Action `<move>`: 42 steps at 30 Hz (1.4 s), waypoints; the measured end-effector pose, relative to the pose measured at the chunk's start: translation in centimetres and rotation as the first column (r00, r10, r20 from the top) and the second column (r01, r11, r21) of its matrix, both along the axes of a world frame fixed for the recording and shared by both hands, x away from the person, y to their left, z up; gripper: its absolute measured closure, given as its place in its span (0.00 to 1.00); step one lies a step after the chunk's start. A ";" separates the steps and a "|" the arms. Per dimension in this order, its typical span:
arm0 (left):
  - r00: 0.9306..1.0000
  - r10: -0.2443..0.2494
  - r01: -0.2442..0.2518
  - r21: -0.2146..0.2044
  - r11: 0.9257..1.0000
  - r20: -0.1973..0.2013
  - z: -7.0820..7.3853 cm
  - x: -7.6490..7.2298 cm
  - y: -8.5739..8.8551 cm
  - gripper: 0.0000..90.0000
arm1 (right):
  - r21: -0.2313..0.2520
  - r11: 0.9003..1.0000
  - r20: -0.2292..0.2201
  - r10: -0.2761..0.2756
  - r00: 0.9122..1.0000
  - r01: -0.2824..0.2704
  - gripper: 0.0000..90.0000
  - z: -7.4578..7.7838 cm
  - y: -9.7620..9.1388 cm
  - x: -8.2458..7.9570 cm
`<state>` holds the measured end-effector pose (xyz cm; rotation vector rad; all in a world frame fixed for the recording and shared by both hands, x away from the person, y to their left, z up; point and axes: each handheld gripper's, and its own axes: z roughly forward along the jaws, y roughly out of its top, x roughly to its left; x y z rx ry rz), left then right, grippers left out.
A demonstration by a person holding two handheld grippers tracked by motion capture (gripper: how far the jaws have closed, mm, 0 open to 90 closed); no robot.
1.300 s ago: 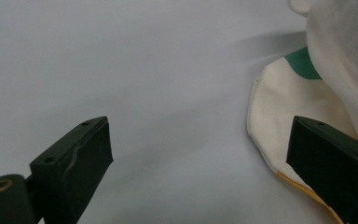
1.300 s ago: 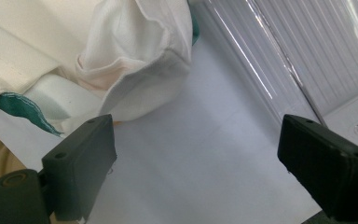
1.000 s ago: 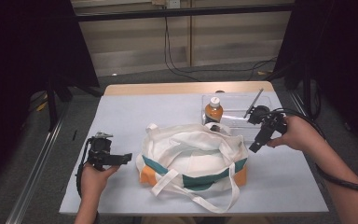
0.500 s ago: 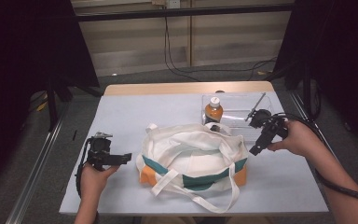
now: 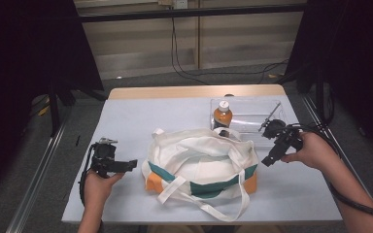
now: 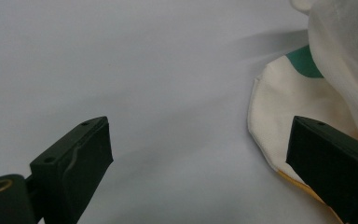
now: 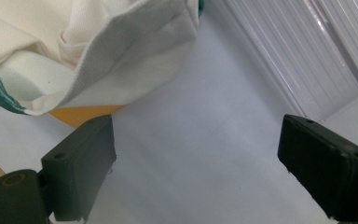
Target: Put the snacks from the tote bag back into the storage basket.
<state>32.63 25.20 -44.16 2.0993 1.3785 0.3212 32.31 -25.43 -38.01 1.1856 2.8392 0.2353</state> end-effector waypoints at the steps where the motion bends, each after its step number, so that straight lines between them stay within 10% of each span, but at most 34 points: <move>1: 1.000 0.001 -0.001 -0.001 1.000 -0.001 0.0 0.0 0.0 0.07 | -0.001 1.000 -0.001 0.000 1.000 0.000 0.12 0.0 0.0 -0.1; 42: 1.000 0.003 -0.003 0.008 1.000 -0.008 -0.2 -0.1 -0.3 0.07 | 0.057 0.998 -0.001 -0.028 1.000 0.028 0.12 -4.5 -1.5 -1.7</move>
